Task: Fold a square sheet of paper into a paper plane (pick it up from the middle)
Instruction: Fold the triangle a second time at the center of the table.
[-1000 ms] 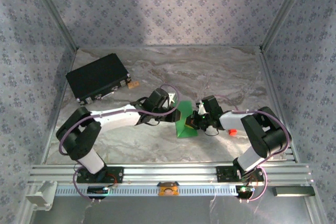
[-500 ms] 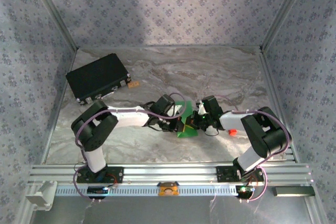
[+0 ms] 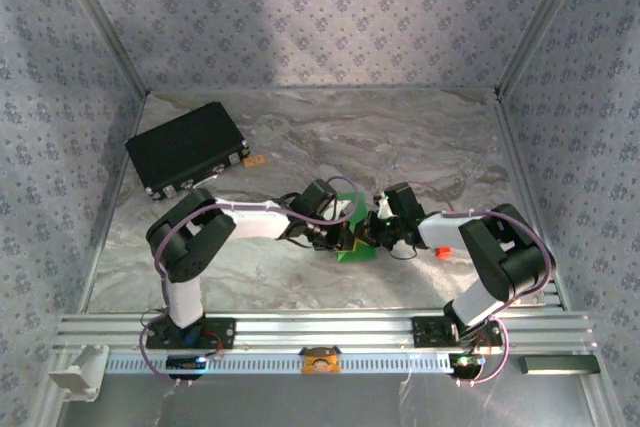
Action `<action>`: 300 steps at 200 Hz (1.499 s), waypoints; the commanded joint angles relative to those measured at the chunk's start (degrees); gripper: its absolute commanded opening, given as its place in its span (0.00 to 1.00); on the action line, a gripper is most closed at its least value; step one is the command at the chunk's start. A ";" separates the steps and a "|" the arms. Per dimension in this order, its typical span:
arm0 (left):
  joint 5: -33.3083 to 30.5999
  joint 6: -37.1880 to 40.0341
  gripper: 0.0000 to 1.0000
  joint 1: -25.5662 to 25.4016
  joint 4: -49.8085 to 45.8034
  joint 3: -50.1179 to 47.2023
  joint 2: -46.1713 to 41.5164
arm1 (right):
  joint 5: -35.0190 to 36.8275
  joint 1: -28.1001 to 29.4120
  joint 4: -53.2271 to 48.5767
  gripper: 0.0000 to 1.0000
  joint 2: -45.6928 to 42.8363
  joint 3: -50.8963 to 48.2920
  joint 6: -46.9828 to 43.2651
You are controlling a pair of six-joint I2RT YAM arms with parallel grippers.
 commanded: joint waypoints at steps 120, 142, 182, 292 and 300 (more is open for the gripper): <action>-1.35 3.16 0.05 -0.28 -3.18 -4.59 -1.06 | 4.38 -0.52 -5.83 0.00 1.44 -2.10 0.33; -2.11 3.16 0.05 -0.29 -3.38 -6.00 -2.16 | 4.42 -0.53 -5.88 0.00 1.53 -2.10 0.29; -1.44 4.18 0.05 -0.78 -4.87 -7.37 -4.04 | 4.50 -0.66 -6.14 0.00 1.32 -2.18 0.28; -2.84 3.70 0.06 0.46 1.07 -7.97 -12.35 | 3.81 -0.65 -5.38 0.00 1.10 -1.92 0.97; -2.76 3.60 0.05 0.58 1.00 -6.82 -11.06 | 3.80 -0.68 -5.18 0.00 1.06 -1.95 0.94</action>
